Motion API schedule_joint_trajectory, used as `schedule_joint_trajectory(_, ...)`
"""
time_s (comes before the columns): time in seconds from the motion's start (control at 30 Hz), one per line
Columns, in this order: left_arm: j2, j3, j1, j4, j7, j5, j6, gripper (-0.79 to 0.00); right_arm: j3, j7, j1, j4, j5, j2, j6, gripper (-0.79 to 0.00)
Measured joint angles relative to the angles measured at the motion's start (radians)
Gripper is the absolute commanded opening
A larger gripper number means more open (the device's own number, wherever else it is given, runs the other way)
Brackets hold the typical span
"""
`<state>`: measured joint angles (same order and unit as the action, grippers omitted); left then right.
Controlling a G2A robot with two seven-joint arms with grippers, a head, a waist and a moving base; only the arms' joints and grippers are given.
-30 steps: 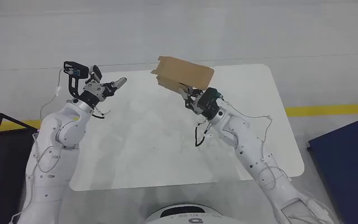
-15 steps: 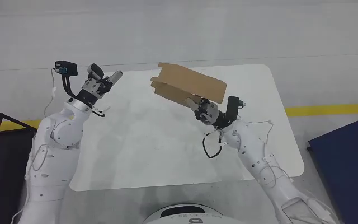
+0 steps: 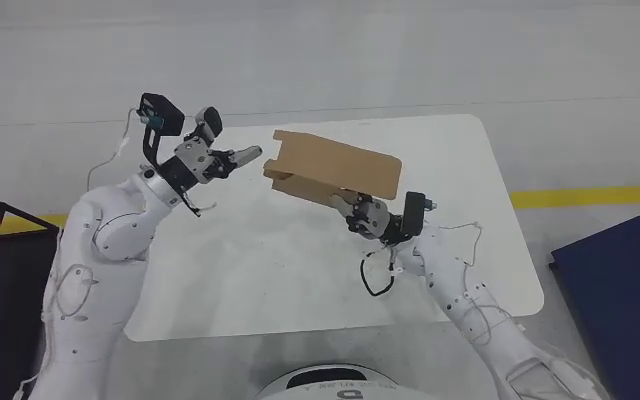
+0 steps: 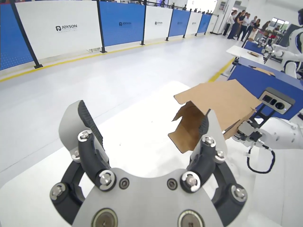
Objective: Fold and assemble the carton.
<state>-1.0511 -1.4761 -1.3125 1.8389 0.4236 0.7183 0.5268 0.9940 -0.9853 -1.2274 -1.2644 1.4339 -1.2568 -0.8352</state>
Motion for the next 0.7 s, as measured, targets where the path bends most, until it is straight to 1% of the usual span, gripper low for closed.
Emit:
schedule_joint_trajectory(0.47, -0.008, 0.148, 0.049, -0.012, 0.038, 0.131, 0.02, 0.0, -0.044, -0.047, -0.004, -0.02, 0.018, 0.02, 0.047, -0.785)
schedule_joint_trajectory(0.7, -0.011, 0.175, 0.06, -0.001, 0.038, 0.128, 0.02, 0.0, -0.064, -0.061, 0.003, -0.024, 0.015, 0.027, 0.061, -0.785)
